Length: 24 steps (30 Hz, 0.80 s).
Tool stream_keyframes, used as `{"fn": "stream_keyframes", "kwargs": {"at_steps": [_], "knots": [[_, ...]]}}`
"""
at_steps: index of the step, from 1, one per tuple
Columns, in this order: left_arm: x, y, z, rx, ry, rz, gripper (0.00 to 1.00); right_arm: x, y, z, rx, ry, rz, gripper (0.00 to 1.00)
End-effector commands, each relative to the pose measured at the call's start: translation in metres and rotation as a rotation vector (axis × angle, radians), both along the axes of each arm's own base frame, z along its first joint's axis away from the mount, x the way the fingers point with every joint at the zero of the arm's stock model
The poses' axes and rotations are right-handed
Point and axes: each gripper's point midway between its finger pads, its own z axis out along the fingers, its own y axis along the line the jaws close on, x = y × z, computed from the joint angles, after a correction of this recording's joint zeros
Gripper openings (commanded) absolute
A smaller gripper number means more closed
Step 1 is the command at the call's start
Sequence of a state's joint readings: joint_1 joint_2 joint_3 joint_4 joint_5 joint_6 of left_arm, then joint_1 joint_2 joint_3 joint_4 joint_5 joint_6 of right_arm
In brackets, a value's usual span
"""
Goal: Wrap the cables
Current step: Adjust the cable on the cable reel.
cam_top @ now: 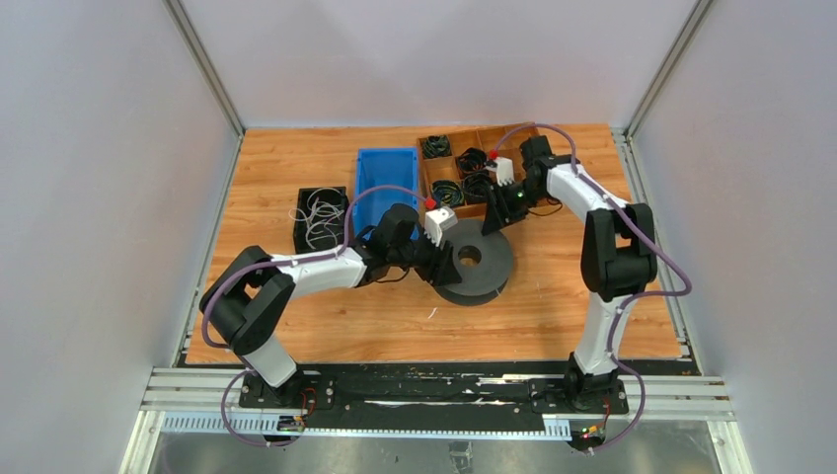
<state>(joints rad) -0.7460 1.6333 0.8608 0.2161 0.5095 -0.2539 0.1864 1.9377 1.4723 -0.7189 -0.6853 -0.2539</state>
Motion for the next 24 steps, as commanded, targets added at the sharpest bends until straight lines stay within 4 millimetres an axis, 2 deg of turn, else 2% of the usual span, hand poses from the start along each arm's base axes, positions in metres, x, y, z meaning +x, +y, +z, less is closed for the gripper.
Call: {"fn": "stream_keyframes", "kwargs": {"at_steps": [1, 4, 6, 10, 11, 15, 17, 20, 24], "knots": [[-0.041, 0.000, -0.021, 0.061, 0.077, -0.117, 0.52, 0.015, 0.015, 0.009, 0.005, -0.017, 0.051, 0.44], [-0.051, -0.014, -0.018, 0.053, 0.065, -0.172, 0.52, 0.024, 0.010, 0.012, -0.036, -0.035, 0.068, 0.45], [-0.059, -0.023, -0.011, 0.036, 0.052, -0.214, 0.53, 0.028, 0.000, 0.017, -0.079, -0.065, 0.056, 0.49], [-0.054, -0.027, 0.006, 0.013, -0.006, -0.208, 0.58, 0.030, -0.030, 0.043, -0.085, -0.142, -0.017, 0.58], [-0.052, -0.026, 0.011, 0.007, -0.029, -0.204, 0.63, 0.029, -0.040, 0.054, -0.078, -0.172, -0.037, 0.58], [-0.042, -0.022, 0.036, -0.046, -0.094, -0.168, 0.70, 0.007, -0.070, 0.069, -0.069, -0.220, -0.084, 0.59], [-0.033, -0.019, 0.052, -0.084, -0.115, -0.140, 0.73, -0.016, -0.082, 0.062, -0.065, -0.208, -0.101, 0.58], [-0.014, -0.009, 0.068, -0.125, -0.117, -0.076, 0.74, -0.044, -0.090, 0.050, -0.058, -0.187, -0.137, 0.51], [0.016, 0.013, 0.074, -0.145, -0.111, 0.040, 0.74, -0.070, -0.096, 0.023, -0.053, -0.111, -0.218, 0.37]]}}
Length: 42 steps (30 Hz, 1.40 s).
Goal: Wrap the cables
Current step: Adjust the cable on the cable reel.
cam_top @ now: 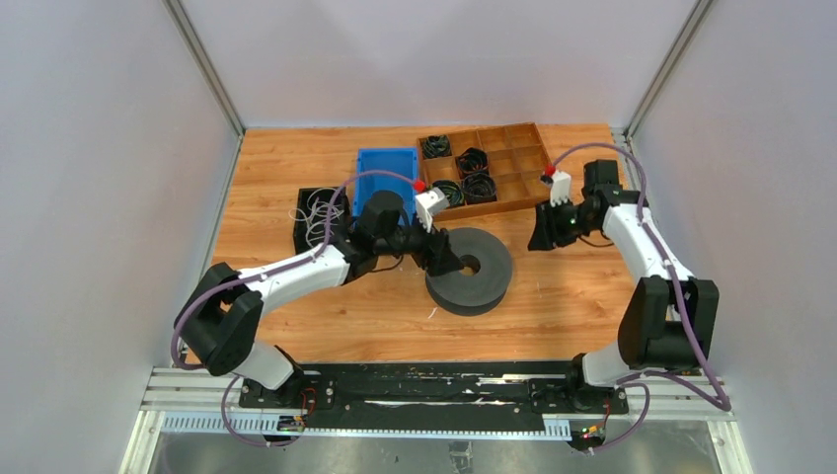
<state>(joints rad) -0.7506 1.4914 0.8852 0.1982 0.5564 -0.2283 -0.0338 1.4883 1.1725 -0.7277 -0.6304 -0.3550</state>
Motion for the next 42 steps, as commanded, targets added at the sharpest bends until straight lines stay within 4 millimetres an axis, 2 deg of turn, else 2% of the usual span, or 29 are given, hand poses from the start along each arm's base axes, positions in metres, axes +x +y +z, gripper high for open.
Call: {"fn": "stream_keyframes", "kwargs": {"at_steps": [1, 4, 6, 12, 20, 32, 42], "knots": [[0.030, 0.023, 0.009, -0.042, 0.017, 0.117, 0.74, -0.027, -0.005, -0.039, 0.025, 0.119, -0.073, 0.34], [0.045, 0.035, 0.006, -0.039, 0.029, 0.155, 0.74, -0.039, 0.003, -0.060, 0.075, 0.224, -0.096, 0.28], [0.051, 0.038, 0.002, -0.035, 0.032, 0.158, 0.74, -0.044, 0.014, -0.067, 0.152, 0.287, -0.101, 0.24], [0.059, 0.034, -0.011, -0.031, 0.065, 0.158, 0.74, -0.038, 0.025, -0.083, 0.230, 0.357, -0.129, 0.16], [0.058, 0.032, -0.029, -0.045, 0.076, 0.188, 0.74, -0.037, 0.036, -0.103, 0.276, 0.457, -0.130, 0.14], [0.030, 0.012, -0.055, 0.029, 0.038, 0.135, 0.73, -0.049, 0.050, -0.102, 0.278, 0.476, -0.070, 0.10], [0.024, 0.010, -0.077, 0.096, 0.009, 0.157, 0.73, -0.056, 0.062, -0.106, 0.298, 0.516, -0.021, 0.09]]}}
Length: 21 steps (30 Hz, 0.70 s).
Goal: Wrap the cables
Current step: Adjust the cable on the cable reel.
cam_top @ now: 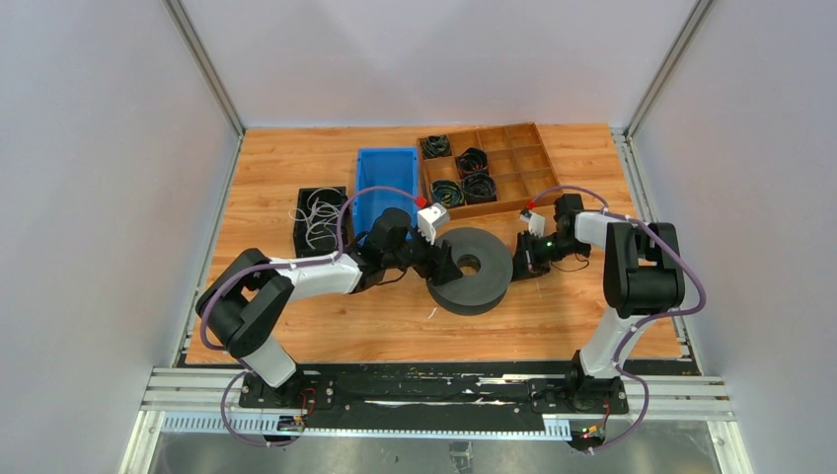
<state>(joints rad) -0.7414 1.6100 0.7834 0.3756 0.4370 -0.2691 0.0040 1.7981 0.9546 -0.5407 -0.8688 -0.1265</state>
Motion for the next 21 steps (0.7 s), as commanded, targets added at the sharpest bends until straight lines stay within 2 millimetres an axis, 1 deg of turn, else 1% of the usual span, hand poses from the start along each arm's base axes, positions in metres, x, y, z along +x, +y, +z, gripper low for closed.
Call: {"fn": "stream_keyframes", "kwargs": {"at_steps": [1, 8, 15, 19, 21], "knots": [[0.002, 0.003, -0.019, 0.049, -0.023, 0.023, 0.73, -0.007, 0.012, 0.000, 0.027, 0.025, 0.047, 0.08], [-0.002, 0.004, -0.035, 0.092, -0.015, 0.045, 0.72, -0.011, 0.018, -0.003, 0.029, 0.040, 0.076, 0.08], [-0.001, 0.007, -0.042, 0.119, -0.023, 0.071, 0.72, -0.012, 0.024, -0.005, 0.051, 0.069, 0.078, 0.07], [-0.002, 0.008, -0.045, 0.128, -0.026, 0.075, 0.72, -0.011, 0.028, 0.003, 0.094, 0.060, 0.073, 0.07], [-0.001, 0.009, -0.046, 0.130, -0.025, 0.077, 0.72, -0.008, 0.025, 0.007, 0.110, 0.042, 0.057, 0.07]]}}
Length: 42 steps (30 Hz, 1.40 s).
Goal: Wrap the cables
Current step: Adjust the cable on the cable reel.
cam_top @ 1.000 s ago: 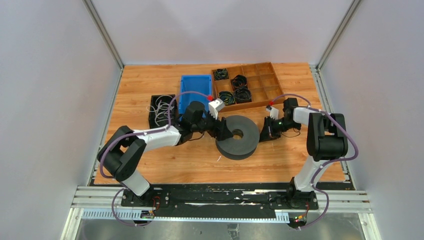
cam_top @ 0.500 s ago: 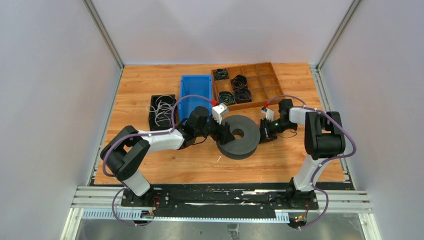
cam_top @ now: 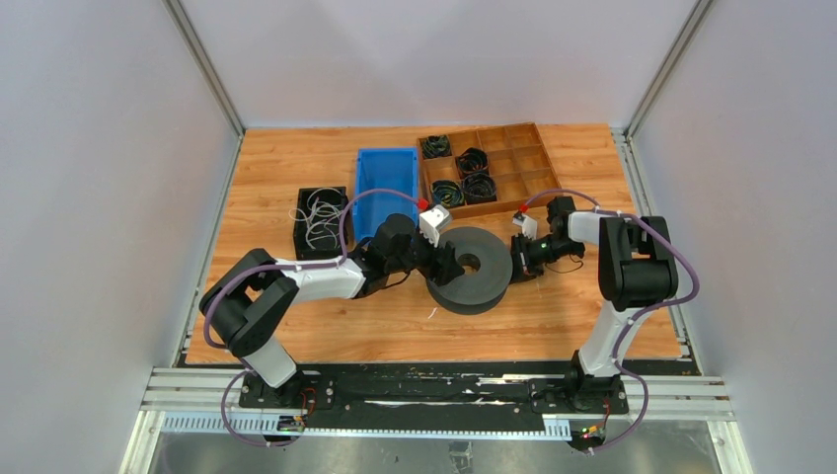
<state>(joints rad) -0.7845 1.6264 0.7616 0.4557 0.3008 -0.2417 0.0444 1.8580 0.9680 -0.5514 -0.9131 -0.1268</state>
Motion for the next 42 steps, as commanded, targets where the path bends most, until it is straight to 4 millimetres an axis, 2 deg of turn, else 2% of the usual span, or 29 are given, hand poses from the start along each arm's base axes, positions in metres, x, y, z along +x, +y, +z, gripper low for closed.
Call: {"fn": "stream_keyframes", "kwargs": {"at_steps": [1, 8, 14, 21, 25, 31, 42], "knots": [[-0.012, 0.013, -0.042, 0.105, 0.071, 0.013, 0.72, 0.002, 0.007, 0.016, 0.082, -0.020, -0.005, 0.07], [-0.011, 0.013, -0.040, 0.102, 0.068, 0.019, 0.72, 0.008, -0.003, 0.029, 0.194, -0.001, -0.084, 0.12], [-0.010, 0.013, -0.039, 0.099, 0.068, 0.022, 0.72, 0.006, -0.019, 0.015, 0.080, -0.012, -0.109, 0.11], [-0.010, 0.012, -0.039, 0.095, 0.075, 0.022, 0.72, 0.018, -0.022, 0.009, 0.072, -0.010, -0.138, 0.11], [-0.010, 0.011, -0.040, 0.095, 0.077, 0.023, 0.72, 0.018, -0.022, 0.003, 0.048, -0.003, -0.131, 0.11], [-0.009, 0.011, -0.041, 0.099, 0.079, 0.034, 0.72, 0.008, -0.011, -0.002, 0.046, 0.029, -0.083, 0.11], [-0.009, 0.015, -0.048, 0.138, 0.055, 0.068, 0.71, -0.009, 0.005, -0.002, 0.114, 0.095, -0.020, 0.09]]}}
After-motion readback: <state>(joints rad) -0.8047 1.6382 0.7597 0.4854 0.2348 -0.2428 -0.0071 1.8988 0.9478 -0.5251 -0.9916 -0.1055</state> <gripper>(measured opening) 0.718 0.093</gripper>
